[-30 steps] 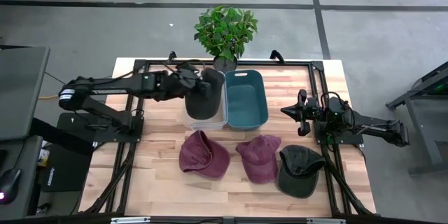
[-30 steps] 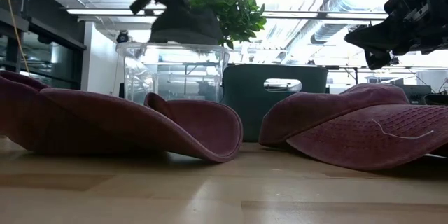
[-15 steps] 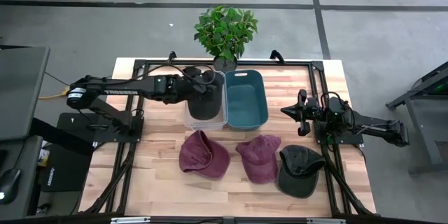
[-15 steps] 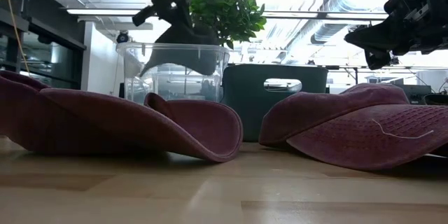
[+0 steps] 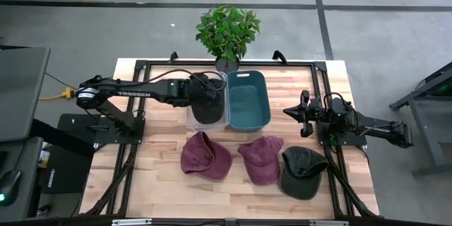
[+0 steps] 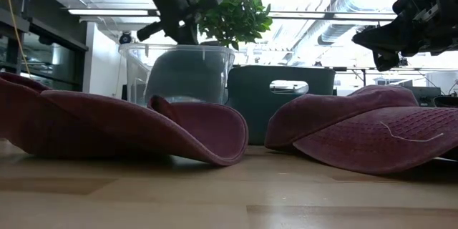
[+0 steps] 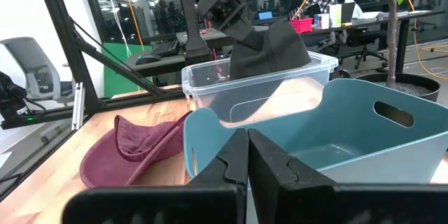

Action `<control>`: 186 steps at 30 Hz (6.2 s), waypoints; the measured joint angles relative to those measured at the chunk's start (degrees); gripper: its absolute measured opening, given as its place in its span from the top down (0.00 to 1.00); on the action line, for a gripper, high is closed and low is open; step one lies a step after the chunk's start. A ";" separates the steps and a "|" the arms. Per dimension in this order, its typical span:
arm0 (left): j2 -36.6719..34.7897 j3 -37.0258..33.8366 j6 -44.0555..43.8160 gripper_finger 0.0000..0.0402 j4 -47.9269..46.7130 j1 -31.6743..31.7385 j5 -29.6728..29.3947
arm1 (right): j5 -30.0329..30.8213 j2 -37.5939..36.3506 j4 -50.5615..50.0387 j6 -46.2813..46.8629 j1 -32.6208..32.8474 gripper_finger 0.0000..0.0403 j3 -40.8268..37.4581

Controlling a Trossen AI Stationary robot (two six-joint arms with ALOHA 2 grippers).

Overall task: Pick & Place hat
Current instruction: Put the left black cap into the transparent bin, then put the left red cap into the blue bin

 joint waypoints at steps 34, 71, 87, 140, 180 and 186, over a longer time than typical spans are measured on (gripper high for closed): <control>1.27 0.00 -4.16 0.97 -4.63 0.00 5.24 | 0.00 -0.01 0.04 0.01 0.01 1.00 -0.01; -0.63 10.36 0.80 0.49 -11.26 -0.04 1.38 | 0.00 -0.02 0.07 0.02 0.02 1.00 -0.01; -4.33 10.17 -1.26 0.49 -18.42 -4.90 14.17 | 0.00 -0.02 0.07 0.01 0.00 1.00 -0.01; -21.11 -32.72 -16.44 0.49 14.85 -53.19 8.82 | 0.00 0.00 0.07 0.01 0.01 1.00 0.00; 0.85 -37.81 17.33 0.49 37.25 -60.35 -13.34 | 0.00 0.00 0.00 0.01 0.00 1.00 0.00; 3.87 -37.79 18.40 0.49 40.56 -57.82 -13.60 | 0.00 0.00 0.00 0.02 0.00 1.00 0.00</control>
